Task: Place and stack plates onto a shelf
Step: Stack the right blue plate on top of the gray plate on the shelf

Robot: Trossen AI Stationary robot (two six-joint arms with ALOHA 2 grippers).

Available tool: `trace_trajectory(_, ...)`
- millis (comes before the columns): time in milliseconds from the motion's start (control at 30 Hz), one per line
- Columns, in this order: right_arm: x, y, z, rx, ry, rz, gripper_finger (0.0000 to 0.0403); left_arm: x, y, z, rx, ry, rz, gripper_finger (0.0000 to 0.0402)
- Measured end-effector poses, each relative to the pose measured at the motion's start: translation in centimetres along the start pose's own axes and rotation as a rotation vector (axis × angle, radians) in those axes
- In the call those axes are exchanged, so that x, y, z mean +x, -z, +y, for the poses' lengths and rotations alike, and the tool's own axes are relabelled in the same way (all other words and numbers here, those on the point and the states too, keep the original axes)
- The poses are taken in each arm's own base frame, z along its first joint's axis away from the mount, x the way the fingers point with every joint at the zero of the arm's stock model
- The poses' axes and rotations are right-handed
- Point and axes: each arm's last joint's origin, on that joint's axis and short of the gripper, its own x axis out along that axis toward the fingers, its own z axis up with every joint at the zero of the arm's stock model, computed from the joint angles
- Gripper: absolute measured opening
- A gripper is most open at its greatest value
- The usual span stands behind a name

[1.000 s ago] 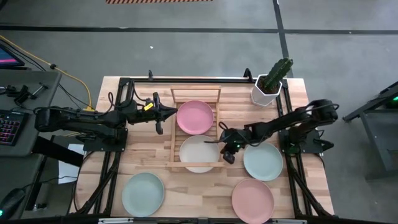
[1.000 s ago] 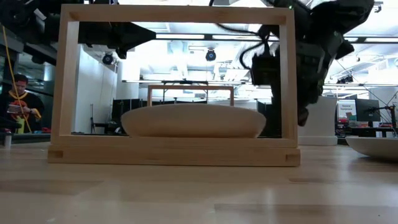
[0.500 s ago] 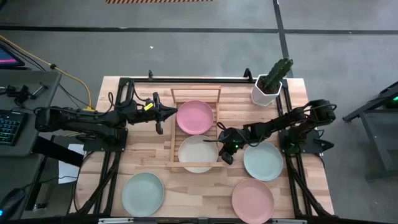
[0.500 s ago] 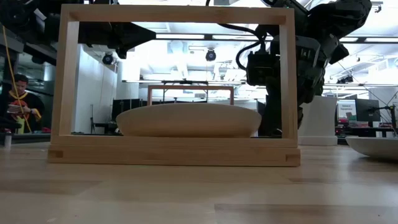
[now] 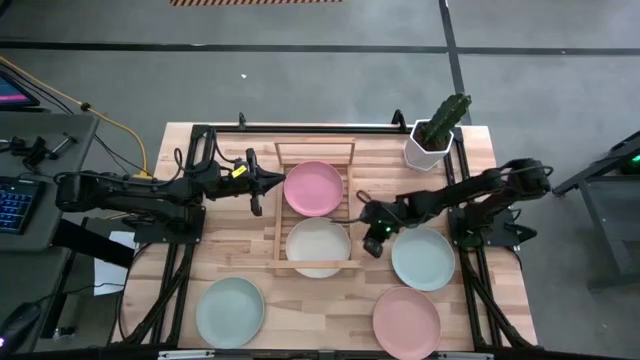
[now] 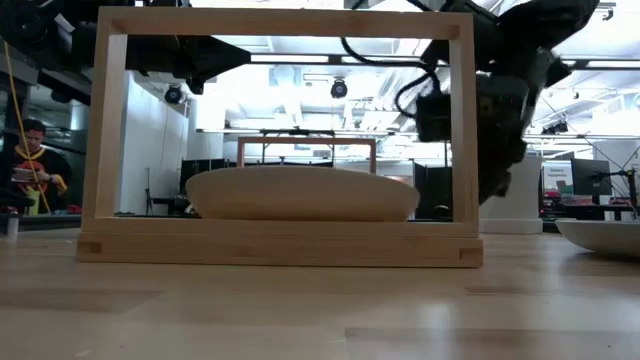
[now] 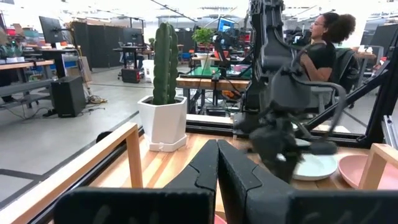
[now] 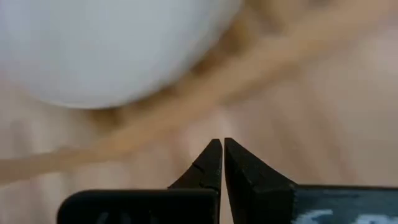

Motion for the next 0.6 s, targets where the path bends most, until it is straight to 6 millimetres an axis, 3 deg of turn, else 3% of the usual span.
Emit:
trace_trajectory(133, -2.8, 0.8, -0.6, 0.02, 0.154, -0.015, 0.0, 0.0, 0.0, 0.0, 0.0, 0.0, 0.0, 0.0)
trace_trajectory(333, -6.6, 2.4, -0.8, 0.104, 0.177, 0.035, 0.0, 0.0, 0.0, 0.0, 0.0, 0.0, 0.003, 0.0)
trace_trajectory(600, -8.0, 3.9, -1.0, 0.174, 0.136, 0.169, 0.0013, 0.0, 0.1, 0.0, 0.0, 0.0, 0.007, 0.0)
